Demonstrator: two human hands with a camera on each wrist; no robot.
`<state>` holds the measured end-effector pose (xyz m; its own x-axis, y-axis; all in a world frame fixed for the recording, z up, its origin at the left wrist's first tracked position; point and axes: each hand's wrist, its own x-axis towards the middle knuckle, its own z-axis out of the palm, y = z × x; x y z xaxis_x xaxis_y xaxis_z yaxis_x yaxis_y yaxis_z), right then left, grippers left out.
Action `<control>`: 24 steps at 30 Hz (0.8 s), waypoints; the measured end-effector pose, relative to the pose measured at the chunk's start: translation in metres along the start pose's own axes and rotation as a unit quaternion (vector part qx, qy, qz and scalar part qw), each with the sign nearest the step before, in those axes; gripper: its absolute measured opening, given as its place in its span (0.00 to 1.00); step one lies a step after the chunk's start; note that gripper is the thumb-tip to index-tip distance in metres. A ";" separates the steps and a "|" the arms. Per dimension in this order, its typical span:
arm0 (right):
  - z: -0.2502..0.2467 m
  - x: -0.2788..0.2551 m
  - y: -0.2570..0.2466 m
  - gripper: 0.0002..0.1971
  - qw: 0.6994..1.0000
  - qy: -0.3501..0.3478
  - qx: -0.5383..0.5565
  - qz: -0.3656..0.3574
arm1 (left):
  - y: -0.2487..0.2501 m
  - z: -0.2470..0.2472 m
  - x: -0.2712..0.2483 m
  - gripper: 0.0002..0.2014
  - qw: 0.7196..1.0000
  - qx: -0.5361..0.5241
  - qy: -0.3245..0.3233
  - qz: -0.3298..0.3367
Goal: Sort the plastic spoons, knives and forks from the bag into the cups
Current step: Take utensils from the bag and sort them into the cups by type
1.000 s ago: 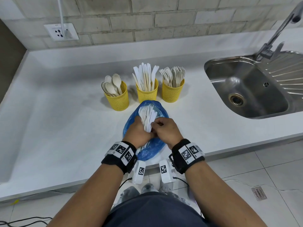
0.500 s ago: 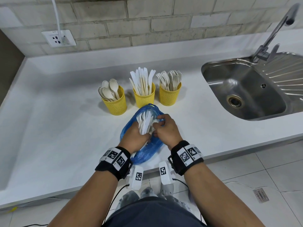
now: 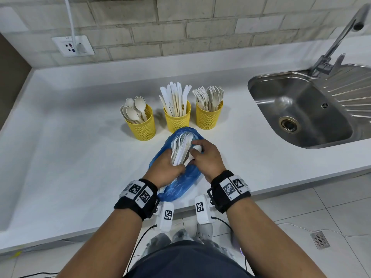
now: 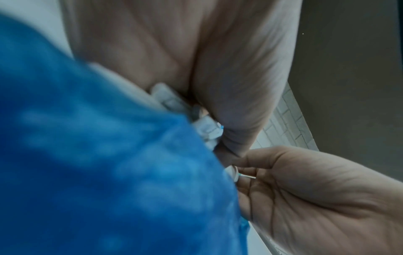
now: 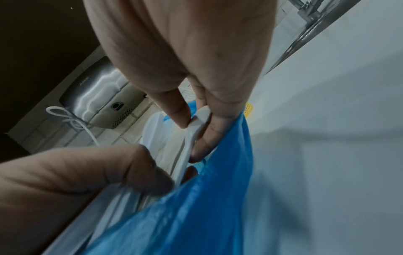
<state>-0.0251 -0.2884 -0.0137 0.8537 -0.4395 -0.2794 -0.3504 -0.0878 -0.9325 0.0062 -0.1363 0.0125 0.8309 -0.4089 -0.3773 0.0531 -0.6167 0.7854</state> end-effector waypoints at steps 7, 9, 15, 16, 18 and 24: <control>0.000 0.000 -0.012 0.17 0.999 -0.001 0.030 0.014 | -0.002 -0.001 0.001 0.19 1.000 0.002 -0.007 0.016; 0.000 0.002 -0.012 0.15 1.000 -0.001 0.027 0.012 | -0.002 0.000 0.002 0.19 1.000 -0.007 -0.009 0.022; -0.010 0.002 -0.034 0.13 0.998 0.005 0.064 -0.011 | -0.008 -0.005 0.003 0.23 0.997 -0.047 0.001 0.053; -0.012 0.003 -0.037 0.14 0.997 0.000 0.072 -0.016 | -0.007 -0.007 0.003 0.23 0.996 -0.067 -0.016 0.056; -0.015 0.005 -0.044 0.14 0.997 -0.015 0.077 -0.028 | -0.006 -0.010 0.002 0.23 0.991 -0.106 -0.060 0.059; -0.015 0.001 -0.063 0.10 0.991 -0.038 0.062 -0.108 | 0.005 -0.015 -0.003 0.19 0.987 -0.117 -0.091 0.070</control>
<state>-0.0081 -0.2965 0.0480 0.9321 -0.3530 -0.0813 -0.1094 -0.0604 -0.9922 0.0121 -0.1281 0.0254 0.7274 -0.6056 -0.3227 0.0888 -0.3833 0.9194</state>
